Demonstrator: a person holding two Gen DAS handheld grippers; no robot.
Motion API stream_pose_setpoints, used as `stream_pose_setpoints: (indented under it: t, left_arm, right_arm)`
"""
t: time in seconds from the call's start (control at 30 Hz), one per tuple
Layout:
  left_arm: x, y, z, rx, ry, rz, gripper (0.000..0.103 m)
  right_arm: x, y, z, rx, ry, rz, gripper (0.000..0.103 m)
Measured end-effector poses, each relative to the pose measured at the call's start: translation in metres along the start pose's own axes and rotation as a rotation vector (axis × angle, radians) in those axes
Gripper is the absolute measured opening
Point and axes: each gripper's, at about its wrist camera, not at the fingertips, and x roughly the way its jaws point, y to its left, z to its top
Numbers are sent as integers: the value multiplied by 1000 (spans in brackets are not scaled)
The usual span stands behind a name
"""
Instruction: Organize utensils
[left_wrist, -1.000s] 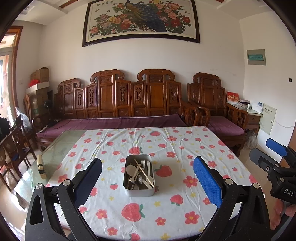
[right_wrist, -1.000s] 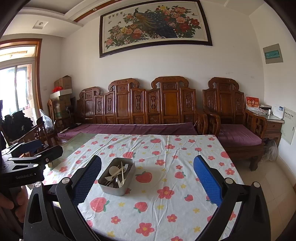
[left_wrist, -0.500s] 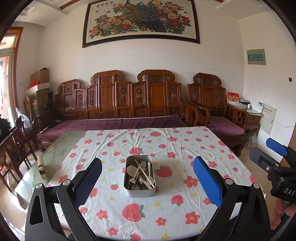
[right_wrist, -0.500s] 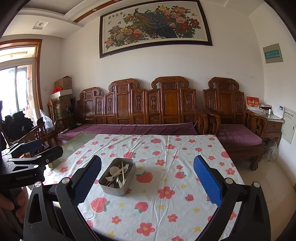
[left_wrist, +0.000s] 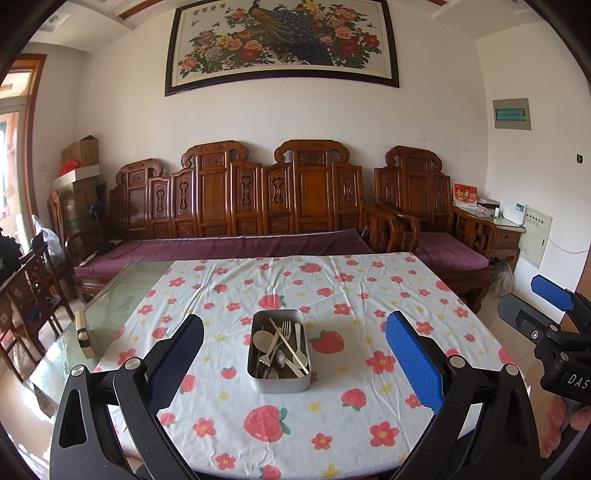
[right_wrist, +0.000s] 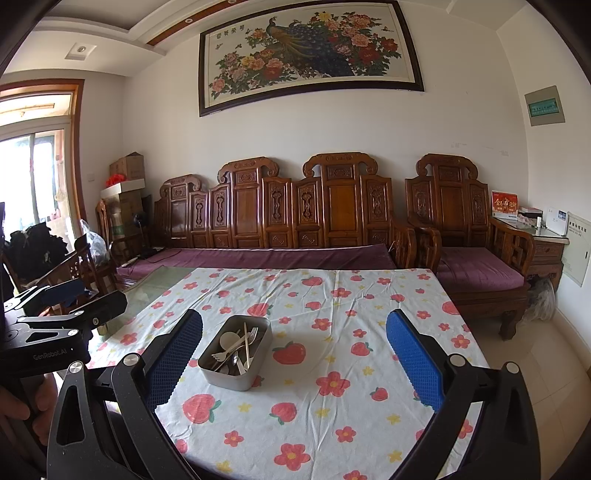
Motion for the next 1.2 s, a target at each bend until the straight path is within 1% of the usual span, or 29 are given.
stream_pose_setpoints:
  t: [1.2]
  left_arm:
    - [-1, 0, 2, -3, -1, -3, 95]
  right_arm:
    - [0, 0, -1, 1, -2, 0, 100]
